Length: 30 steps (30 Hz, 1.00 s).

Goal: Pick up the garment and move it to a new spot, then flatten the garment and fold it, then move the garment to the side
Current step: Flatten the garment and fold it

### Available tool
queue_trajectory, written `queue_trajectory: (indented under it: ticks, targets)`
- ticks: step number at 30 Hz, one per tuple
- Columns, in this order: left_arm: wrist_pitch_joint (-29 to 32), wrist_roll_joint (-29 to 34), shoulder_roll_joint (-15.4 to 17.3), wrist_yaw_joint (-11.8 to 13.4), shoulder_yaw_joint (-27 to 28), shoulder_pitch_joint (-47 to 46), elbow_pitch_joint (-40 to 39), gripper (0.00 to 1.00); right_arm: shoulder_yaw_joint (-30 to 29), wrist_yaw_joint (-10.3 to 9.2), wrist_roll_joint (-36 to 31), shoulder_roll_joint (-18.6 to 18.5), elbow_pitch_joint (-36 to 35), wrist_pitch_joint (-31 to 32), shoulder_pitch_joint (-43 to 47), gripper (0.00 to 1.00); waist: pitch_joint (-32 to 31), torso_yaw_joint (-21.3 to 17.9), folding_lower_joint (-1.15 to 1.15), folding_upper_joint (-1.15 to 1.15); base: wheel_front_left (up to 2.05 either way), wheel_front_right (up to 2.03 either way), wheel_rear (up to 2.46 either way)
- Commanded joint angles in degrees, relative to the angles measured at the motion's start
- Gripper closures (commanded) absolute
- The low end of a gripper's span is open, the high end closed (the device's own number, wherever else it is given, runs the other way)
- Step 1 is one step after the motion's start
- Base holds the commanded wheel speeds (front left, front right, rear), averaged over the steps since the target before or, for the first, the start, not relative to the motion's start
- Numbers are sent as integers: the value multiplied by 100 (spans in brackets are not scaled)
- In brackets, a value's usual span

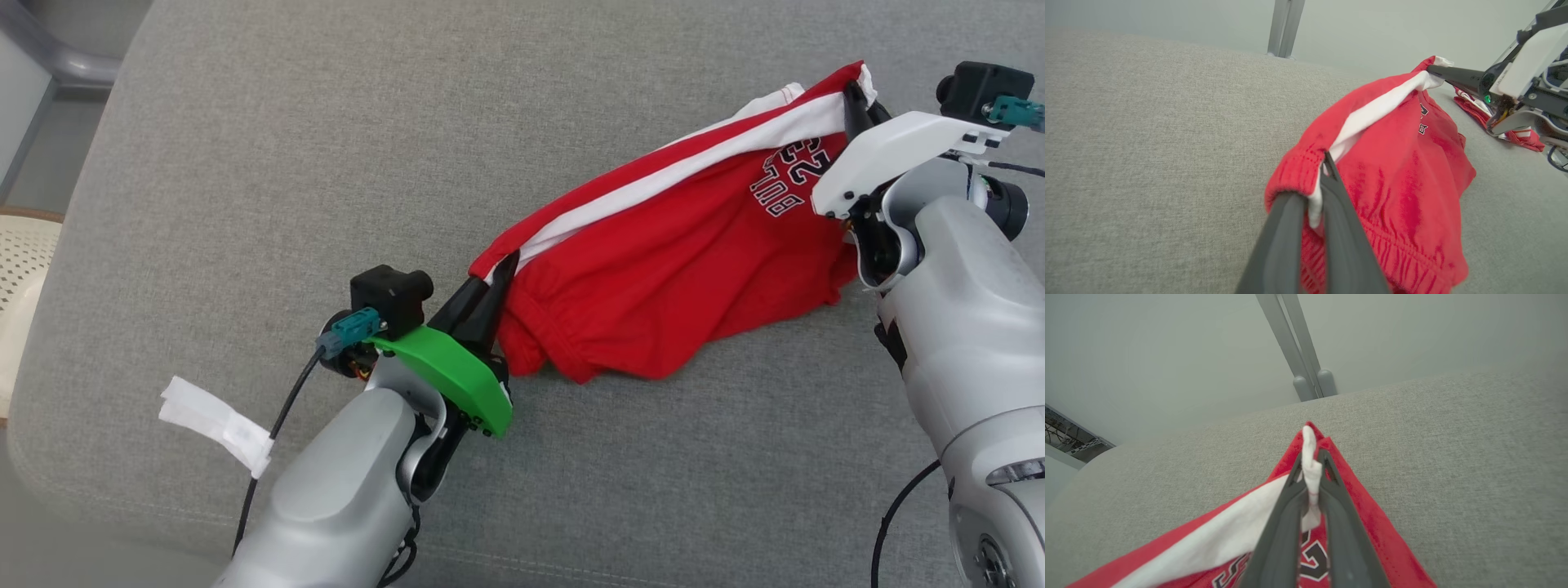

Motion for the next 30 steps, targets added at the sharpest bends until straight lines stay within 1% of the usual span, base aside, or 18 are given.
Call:
queue_trajectory:
  ticks: [1, 2, 5, 8, 13, 18, 23, 25, 27, 30]
  targets:
    - [-16, 164, 7, -17, -65, -140, 41, 0, 99, 1, -54, -31, 89, -90, -61, 0, 87, 79, 0, 0, 0, 0, 0]
    - [-16, 372, 37, -18, -115, -178, 45, 0, 177, 1, -60, -40, 148, -154, -63, 0, 75, 72, 0, 0, 0, 0, 0]
    - [-16, 599, 47, -18, -7, 27, -23, 0, 250, 0, 115, -64, 241, -369, 119, 0, -32, 35, 0, 0, 0, 0, 0]
    - [-15, 889, 155, -18, 163, 324, -190, 0, 633, 1, 110, -120, 168, -520, 372, 0, -172, -12, 0, 0, 0, 0, 0]
    - [-16, 1223, 330, -9, 689, 1013, -620, 0, 1171, 0, 257, -336, 50, -611, 826, 0, -407, -80, 0, 0, 0, 0, 0]
    - [-15, 1499, 419, 124, 1537, 1731, -1283, 0, 1518, 0, 485, -538, 88, -595, 1094, 0, -541, -60, 0, 0, 0, 0, 0]
    - [-15, 1921, 358, 233, 2398, 2172, -1872, 0, 1643, 0, 592, -675, 316, -583, 1084, 0, -501, 40, 0, 0, 0, 0, 0]
    - [-15, 2119, 279, 222, 2701, 2293, -2071, 0, 1622, 0, 603, -726, 486, -602, 1000, 0, -434, 96, 0, 0, 0, 0, 0]
    - [-16, 2280, 223, 188, 2938, 2380, -2199, 0, 1604, 1, 600, -723, 653, -599, 934, 0, -377, 145, 0, 0, 0, 0, 0]
    - [-15, 2497, 136, 133, 3121, 2444, -2302, 0, 1546, 0, 648, -712, 814, -617, 867, 0, -302, 198, 0, 0, 0, 0, 0]
